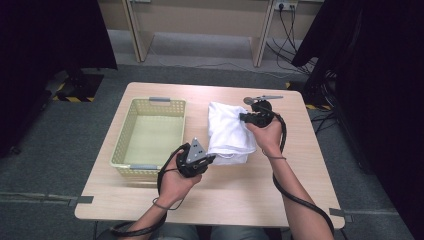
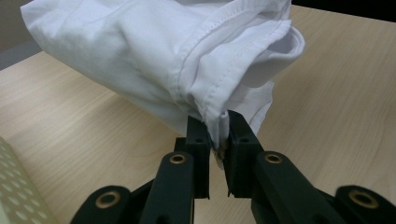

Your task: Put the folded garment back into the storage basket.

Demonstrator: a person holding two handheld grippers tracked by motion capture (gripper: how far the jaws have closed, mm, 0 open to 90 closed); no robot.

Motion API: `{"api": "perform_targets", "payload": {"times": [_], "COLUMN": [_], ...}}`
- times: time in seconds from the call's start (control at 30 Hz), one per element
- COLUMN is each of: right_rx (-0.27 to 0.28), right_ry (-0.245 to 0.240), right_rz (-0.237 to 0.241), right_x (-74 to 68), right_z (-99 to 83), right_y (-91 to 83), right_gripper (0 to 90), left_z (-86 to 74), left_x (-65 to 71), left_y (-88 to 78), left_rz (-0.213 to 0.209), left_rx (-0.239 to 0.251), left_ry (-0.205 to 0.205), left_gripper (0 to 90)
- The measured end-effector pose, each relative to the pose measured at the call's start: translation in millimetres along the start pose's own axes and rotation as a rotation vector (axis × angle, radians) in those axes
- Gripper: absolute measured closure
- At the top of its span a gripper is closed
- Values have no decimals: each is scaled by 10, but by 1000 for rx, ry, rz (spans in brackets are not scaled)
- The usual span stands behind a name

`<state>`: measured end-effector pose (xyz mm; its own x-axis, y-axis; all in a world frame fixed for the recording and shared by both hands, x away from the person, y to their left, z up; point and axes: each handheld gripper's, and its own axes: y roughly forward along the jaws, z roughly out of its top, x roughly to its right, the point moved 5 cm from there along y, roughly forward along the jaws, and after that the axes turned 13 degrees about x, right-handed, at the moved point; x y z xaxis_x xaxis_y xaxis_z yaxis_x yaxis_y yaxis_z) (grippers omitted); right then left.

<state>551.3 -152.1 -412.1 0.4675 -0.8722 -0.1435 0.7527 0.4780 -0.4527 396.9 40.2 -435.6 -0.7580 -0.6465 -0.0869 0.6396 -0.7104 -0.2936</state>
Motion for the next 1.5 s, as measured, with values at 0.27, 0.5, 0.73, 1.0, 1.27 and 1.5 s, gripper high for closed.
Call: {"api": "perform_targets", "payload": {"times": [0.27, 0.5, 0.73, 1.0, 1.27, 1.5], "right_rx": [-2, -1, 2, 6, 8, 9], "right_ry": [-10, -17, -28, -34, -46, -46], "right_rz": [5, 9, 12, 20, 26, 28], "right_x": [-73, -140, -188, -271, -334, -366], "right_z": [32, 58, 108, 170, 225, 249], "right_y": [30, 57, 70, 100, 119, 131], "right_gripper": [813, 813, 813, 813, 813, 813], "left_z": [-23, -29, -26, -26, -24, -30], "left_x": [-54, -114, -165, -230, -264, -303], "left_y": [-63, -127, -171, -243, -288, -326], "left_rz": [13, 20, 24, 37, 45, 46], "left_rx": [-1, 6, 13, 19, 28, 35], "left_ry": [-1, -5, -16, -24, -30, -48], "left_gripper": [817, 817, 819, 818, 818, 817]}}
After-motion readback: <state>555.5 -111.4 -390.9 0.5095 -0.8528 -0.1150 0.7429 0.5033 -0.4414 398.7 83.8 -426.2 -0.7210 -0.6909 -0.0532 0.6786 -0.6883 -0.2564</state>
